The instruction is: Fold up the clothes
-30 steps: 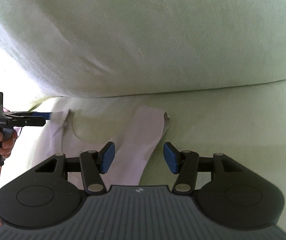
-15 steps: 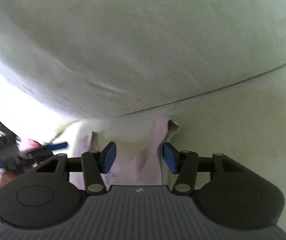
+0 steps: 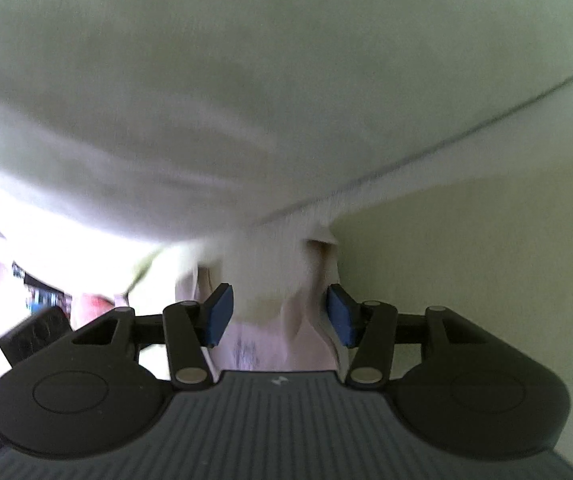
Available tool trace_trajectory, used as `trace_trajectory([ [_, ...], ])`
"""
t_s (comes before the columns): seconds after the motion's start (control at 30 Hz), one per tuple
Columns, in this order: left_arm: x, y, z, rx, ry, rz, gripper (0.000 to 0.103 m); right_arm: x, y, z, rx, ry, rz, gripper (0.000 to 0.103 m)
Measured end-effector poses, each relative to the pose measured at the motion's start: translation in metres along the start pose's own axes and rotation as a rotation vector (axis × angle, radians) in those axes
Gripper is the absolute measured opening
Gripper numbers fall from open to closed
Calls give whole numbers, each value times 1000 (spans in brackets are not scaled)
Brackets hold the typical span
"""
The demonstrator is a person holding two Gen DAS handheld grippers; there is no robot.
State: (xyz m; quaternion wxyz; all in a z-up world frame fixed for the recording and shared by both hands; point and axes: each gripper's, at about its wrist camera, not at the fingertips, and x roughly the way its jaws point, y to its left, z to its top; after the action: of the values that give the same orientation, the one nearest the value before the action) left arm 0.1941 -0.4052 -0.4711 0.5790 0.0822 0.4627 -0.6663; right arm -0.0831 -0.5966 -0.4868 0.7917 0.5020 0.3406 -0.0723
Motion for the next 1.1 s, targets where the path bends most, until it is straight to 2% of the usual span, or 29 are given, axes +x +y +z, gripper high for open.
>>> trace_trajectory([
  [0.13,5,0,2,1,7,-5,78,-12,0,-10,-15,-12,-67,48],
  [0.33,14,1,0,-12,7,-12,78,-18,1,-12,-16,25,4,48],
  [0.4,14,2,0,-14,9,-13,78,-19,7,-7,-12,5,19,48],
  [0.53,12,-2,1,-4,10,-17,78,-39,12,9,4,-56,-5,48],
  [0.7,15,-9,0,61,39,-8,78,-46,11,-2,-44,0,-33,48],
  [0.83,18,-16,2,120,78,-19,76,-74,6,-34,-88,-37,-132,48],
  [0.87,19,-19,3,142,92,-26,74,-62,12,-39,-89,-41,-146,48],
  [0.93,25,-29,7,204,134,-56,72,-70,4,-64,-45,-40,-171,48],
  [1.07,45,-60,20,380,230,-131,66,-106,-18,-108,97,-65,-118,48],
  [1.1,50,-66,23,414,250,-146,65,-98,-19,-115,109,-66,-103,48],
])
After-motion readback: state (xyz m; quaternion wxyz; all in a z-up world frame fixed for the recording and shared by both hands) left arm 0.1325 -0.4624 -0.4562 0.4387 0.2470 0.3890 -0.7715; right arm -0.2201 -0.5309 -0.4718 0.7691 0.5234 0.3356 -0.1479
